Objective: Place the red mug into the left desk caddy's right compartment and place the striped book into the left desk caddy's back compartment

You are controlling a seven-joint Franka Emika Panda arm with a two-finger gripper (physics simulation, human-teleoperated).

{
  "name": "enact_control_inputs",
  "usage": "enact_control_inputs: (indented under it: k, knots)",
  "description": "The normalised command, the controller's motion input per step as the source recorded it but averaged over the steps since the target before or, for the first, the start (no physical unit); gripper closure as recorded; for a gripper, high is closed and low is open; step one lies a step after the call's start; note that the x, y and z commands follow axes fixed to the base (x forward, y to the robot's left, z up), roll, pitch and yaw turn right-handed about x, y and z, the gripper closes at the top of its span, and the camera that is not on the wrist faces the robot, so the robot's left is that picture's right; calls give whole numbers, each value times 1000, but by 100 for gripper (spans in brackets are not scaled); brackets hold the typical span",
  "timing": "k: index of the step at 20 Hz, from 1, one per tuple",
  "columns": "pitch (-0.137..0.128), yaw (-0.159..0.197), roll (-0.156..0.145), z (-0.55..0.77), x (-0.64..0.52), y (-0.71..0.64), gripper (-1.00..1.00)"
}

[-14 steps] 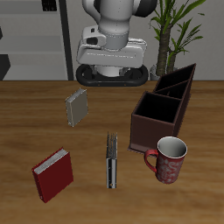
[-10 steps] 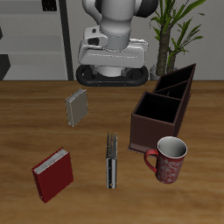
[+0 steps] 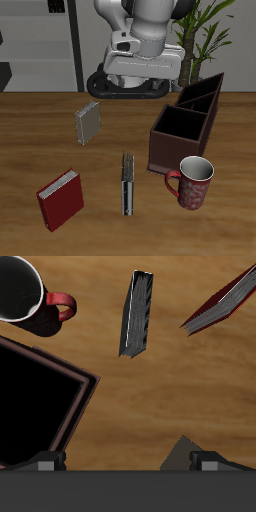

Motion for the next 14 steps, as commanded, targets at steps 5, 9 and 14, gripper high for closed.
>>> enact_control_inputs:
  k: [5,9,14]
  knots:
    - [-9,29,12,82,300,548,-100]
    - [-14,46,27,5,398,562,-100]
    - [-36,58,14,18,325,474,-100]
